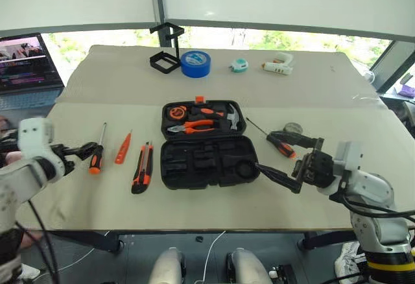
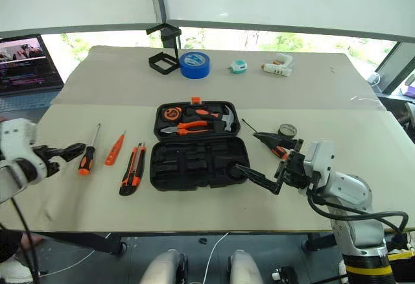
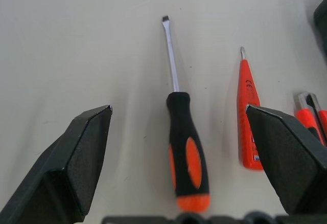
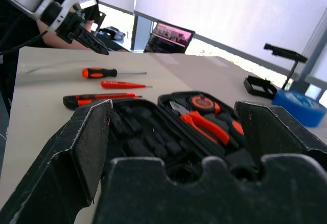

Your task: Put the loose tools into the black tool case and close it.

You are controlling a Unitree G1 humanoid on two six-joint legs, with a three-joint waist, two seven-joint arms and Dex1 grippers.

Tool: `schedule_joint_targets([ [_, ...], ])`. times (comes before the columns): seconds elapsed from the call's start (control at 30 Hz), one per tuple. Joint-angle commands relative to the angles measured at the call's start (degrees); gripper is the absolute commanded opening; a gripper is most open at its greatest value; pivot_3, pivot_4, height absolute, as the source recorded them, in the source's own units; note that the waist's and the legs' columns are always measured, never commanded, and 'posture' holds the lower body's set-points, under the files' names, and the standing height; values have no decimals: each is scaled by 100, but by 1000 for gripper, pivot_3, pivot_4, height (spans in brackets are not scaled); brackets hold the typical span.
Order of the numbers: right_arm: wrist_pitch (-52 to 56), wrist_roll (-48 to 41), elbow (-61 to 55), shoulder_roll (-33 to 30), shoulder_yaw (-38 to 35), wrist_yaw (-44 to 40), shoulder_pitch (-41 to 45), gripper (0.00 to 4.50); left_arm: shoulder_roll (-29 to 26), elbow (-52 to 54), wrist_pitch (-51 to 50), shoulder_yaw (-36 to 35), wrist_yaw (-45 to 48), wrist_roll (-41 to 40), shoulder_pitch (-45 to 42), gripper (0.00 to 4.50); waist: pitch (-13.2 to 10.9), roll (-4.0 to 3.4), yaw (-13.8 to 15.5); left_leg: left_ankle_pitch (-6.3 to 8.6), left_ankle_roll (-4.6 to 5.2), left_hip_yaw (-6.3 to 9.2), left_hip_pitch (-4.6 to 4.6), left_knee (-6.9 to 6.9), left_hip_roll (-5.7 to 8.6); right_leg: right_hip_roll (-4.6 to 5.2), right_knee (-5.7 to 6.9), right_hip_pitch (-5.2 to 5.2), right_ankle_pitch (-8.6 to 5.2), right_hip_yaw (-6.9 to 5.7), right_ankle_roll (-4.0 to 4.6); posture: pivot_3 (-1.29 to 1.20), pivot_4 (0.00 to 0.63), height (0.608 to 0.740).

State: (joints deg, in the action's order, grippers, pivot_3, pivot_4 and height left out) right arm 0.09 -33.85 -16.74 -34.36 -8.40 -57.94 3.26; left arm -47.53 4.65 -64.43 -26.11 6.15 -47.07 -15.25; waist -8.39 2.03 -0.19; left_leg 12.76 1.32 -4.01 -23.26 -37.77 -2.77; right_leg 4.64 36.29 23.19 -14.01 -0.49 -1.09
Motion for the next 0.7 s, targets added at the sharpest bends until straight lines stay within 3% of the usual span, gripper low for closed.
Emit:
schedule_joint_targets([
  [0.03,-204,12,-16,-6,-147,-126,-57,4474,75,-870,-77,590,158,520,-635,4500,0,0,-9,0,-1,0,-2,0,-3,-6,1,4,0,0,0,0,150,740],
  [0.07,-236,21,6,-5,-164,-164,-88,4474,87,-1032,-204,701,188,602,-758,4500,0,0,-20,1,-2,0,-2,1,-6,-11,1,4,0,1,1,0,150,740],
  [0.17,-297,20,64,-12,-226,-216,-135,4500,78,-1099,-386,868,335,766,-869,3697,-1,0,-35,1,-4,2,-3,1,-10,-17,1,5,1,0,2,0,150,740],
  [0.33,-470,51,196,-25,-440,-254,-304,4500,-166,-616,-1169,788,359,899,-657,1836,-1,0,-33,1,-6,1,0,1,-9,-10,3,3,0,6,2,0,150,740],
  [0.43,-558,111,192,5,-475,-237,-441,4500,-130,-672,-777,505,397,1138,-542,829,-1,0,-29,1,-7,1,2,1,-12,-9,5,5,0,9,2,0,150,740],
  [0.53,-624,166,116,-64,-612,-216,-619,4500,-39,-392,46,61,640,1159,-590,832,-3,2,-21,1,-9,2,2,1,-16,-8,9,7,0,9,4,0,150,740],
  [0.63,-732,233,114,-441,-897,-491,-826,4500,-238,397,800,45,1570,972,-585,832,-11,14,16,-1,-12,3,-6,1,-18,-2,8,12,3,6,9,0,150,740],
  [0.67,-728,222,124,-553,-979,-589,-907,4500,-378,662,1212,256,2104,1016,-529,832,-13,14,56,-1,-12,3,-6,1,-16,7,6,11,3,6,10,0,150,740],
  [0.7,-598,99,193,-595,-1168,-455,-900,4500,-739,1162,1767,855,3219,1093,-430,832,-13,14,84,-1,-11,1,-10,0,-7,18,1,11,3,2,9,0,150,740],
])
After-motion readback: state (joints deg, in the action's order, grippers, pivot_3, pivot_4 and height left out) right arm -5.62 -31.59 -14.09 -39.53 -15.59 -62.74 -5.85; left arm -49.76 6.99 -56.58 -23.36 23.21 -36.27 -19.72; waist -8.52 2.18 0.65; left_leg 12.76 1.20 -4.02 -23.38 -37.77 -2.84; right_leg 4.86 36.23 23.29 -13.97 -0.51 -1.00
